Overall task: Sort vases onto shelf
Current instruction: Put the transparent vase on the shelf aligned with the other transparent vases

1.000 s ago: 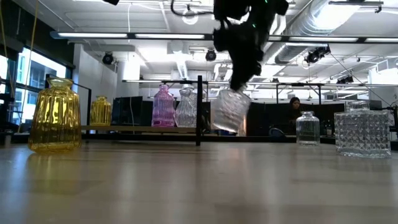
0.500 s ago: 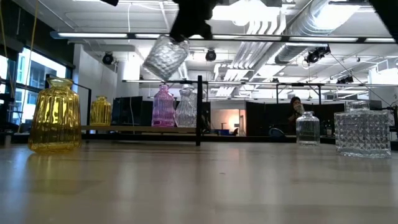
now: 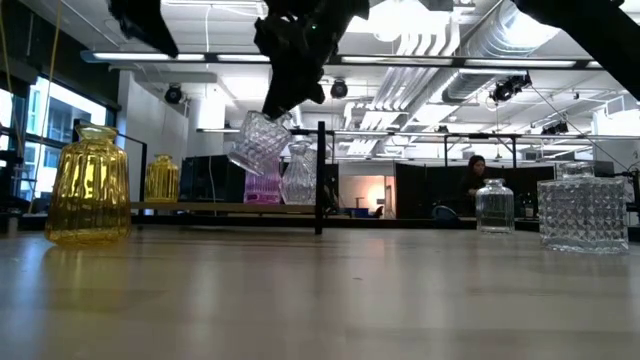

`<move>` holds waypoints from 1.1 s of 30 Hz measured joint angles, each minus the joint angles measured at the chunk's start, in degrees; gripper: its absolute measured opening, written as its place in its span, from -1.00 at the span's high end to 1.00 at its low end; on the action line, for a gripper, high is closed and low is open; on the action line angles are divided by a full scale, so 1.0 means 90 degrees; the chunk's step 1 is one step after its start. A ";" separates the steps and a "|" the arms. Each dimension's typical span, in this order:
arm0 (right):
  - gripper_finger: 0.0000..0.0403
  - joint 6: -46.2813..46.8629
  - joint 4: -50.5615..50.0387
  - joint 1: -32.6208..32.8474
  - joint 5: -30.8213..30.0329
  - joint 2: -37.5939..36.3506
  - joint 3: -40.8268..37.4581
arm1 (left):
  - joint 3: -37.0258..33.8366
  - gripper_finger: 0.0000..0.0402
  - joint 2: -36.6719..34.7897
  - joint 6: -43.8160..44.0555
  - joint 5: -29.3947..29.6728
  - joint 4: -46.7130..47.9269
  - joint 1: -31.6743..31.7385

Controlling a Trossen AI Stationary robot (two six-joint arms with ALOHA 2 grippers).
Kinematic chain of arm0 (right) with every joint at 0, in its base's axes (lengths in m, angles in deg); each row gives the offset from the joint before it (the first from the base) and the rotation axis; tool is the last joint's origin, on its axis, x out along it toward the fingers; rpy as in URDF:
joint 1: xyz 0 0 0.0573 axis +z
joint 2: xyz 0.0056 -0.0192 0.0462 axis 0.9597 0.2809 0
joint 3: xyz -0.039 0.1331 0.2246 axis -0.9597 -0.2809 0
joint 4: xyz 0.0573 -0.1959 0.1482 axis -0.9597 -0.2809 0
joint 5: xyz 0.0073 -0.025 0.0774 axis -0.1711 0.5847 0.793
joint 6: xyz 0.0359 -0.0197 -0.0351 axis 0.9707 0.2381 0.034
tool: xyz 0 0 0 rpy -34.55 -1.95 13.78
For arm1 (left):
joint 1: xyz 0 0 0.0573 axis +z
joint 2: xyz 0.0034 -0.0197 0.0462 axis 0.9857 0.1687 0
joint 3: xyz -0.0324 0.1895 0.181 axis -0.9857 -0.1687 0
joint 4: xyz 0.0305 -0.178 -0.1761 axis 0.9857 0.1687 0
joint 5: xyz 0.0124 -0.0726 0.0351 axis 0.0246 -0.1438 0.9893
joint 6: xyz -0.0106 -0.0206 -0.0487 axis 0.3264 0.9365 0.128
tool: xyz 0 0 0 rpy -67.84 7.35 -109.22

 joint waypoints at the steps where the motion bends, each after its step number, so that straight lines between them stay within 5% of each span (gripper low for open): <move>1: 0.86 -0.0048 0.0068 -0.0013 0.0012 -0.0002 0.0000 | -0.0220 0.56 0.0010 0.0089 -0.0059 -0.0127 0.0001; 11: 0.86 -0.0488 0.0306 -0.0182 -0.0025 -0.0015 0.0007 | -0.1628 0.56 0.0427 0.0641 -0.0442 -0.2192 0.0075; 33: 0.86 -0.0782 0.0336 -0.0484 0.0006 0.0042 0.0007 | -0.1692 0.56 0.2530 0.0715 -0.0267 -0.3652 0.0132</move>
